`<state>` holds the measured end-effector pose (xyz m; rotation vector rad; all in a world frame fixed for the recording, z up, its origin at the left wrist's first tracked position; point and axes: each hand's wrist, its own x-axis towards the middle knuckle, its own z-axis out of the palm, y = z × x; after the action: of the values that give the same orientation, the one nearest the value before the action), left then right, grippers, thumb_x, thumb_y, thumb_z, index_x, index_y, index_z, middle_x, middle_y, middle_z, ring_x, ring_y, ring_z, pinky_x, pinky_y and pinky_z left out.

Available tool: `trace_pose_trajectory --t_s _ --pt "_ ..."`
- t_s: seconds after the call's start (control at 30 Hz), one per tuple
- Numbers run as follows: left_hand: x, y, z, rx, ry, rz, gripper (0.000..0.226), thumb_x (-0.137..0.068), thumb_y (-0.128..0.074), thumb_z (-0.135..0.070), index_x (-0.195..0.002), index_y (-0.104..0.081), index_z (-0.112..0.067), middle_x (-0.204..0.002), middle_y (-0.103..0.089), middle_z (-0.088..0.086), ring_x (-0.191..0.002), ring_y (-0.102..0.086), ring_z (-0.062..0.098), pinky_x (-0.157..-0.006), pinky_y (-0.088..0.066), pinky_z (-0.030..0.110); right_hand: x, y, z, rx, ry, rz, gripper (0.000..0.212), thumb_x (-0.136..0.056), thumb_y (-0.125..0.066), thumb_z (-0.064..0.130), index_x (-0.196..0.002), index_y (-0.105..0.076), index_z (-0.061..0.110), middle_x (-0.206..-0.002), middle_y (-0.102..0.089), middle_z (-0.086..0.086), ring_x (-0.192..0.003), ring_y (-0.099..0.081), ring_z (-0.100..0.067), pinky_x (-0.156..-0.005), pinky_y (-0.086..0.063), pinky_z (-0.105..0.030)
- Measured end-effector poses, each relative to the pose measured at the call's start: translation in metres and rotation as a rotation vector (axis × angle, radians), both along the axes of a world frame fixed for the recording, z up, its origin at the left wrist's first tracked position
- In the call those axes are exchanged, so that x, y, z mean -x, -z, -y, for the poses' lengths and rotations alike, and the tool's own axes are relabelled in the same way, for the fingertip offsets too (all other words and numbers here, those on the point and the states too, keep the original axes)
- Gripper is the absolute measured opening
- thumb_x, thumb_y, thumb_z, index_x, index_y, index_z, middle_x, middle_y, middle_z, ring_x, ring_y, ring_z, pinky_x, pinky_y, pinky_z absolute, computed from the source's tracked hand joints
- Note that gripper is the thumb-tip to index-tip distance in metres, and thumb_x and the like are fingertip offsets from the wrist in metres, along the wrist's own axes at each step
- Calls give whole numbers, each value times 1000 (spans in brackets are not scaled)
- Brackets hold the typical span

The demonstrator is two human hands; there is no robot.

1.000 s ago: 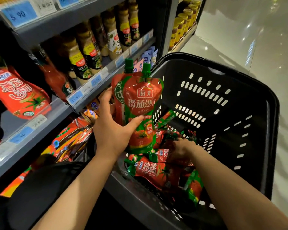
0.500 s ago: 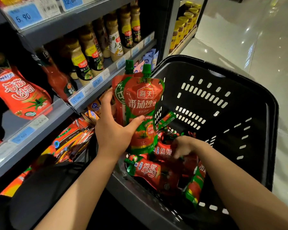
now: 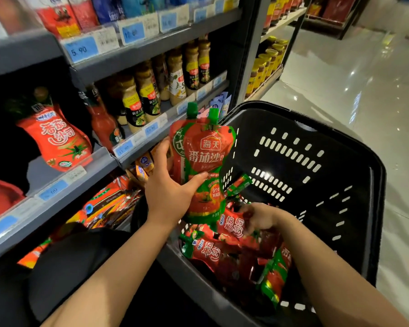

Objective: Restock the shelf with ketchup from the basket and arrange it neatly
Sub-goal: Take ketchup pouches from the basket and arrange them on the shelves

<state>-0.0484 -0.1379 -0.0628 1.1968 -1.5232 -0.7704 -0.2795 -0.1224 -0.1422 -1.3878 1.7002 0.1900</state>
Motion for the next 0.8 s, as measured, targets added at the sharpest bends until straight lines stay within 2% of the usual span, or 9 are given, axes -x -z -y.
trace_pose_trajectory --t_s 0.07,0.13,0.23,0.3,0.37,0.47,0.6,0.7,0.8 --pt "-2 -7 -6 12 -58 -60 84 -70 -84 -25 -137 -33 -31 -112 -42 -40 -101 -46 -25 -83 -39 4 8 -25 -3 99 90 131 42 -67 -79 -1 -103 -65 16 -103 -69 -6 -103 -64 -24 -92 -50 -32" --pt "-9 -19 -15 13 -109 -137 87 -70 -83 -23 -141 -32 -29 -116 -39 -35 -105 -47 -15 -85 -37 5 10 -58 -12 206 210 299 42 -71 -73 -10 -107 -63 10 -97 -68 -6 -93 -65 -21 -82 -52 -23" --pt "-31 -39 -30 73 -128 -200 87 -68 -84 -22 -139 -34 -28 -121 -41 -29 -117 -45 -3 -95 -41 15 6 -95 -34 352 420 596 46 -73 -67 -15 -112 -63 10 -91 -71 -8 -81 -68 -20 -74 -58 -32" --pt "-48 -57 -44 130 -141 -233 88 -61 -82 -27 -135 -36 -32 -124 -45 -25 -116 -47 -8 -98 -43 19 -6 -113 -47 436 505 765 46 -70 -67 -15 -108 -64 11 -86 -73 -7 -73 -70 -19 -64 -58 -31" --pt "-61 -72 -61 140 -133 -335 83 -59 -80 -22 -127 -37 -41 -115 -58 -28 -108 -56 -7 -89 -50 20 -25 -128 -56 487 507 910 48 -63 -68 -10 -108 -64 8 -86 -73 -8 -72 -70 -19 -61 -57 -29" --pt "-83 -83 -85 146 -154 -477 92 -55 -86 -1 -126 -39 -36 -91 -68 -32 -90 -65 -7 -73 -52 14 -63 -149 -61 504 488 1105 46 -62 -65 -5 -108 -63 4 -88 -72 -11 -72 -69 -20 -61 -57 -29" --pt "-123 -85 -122 185 -270 -526 88 -46 -87 -19 -119 -46 -45 -105 -71 -10 -96 -67 7 -75 -53 21 -121 -169 -69 400 431 1258 28 -66 -63 5 -94 -65 4 -76 -71 -10 -60 -68 -19 -53 -56 -30" --pt "-152 -86 -152 182 -350 -557 87 -48 -88 -16 -117 -47 -50 -118 -66 4 -102 -67 17 -76 -56 27 -165 -173 -74 387 366 1273 28 -65 -65 8 -93 -66 6 -77 -72 -10 -61 -69 -20 -58 -58 -31" --pt "-179 -86 -180 204 -444 -561 90 -50 -89 -7 -120 -46 -44 -115 -65 -2 -95 -67 8 -74 -56 25 -207 -173 -80 352 337 1318 36 -67 -66 10 -103 -65 5 -88 -72 -15 -68 -69 -24 -75 -56 -41"
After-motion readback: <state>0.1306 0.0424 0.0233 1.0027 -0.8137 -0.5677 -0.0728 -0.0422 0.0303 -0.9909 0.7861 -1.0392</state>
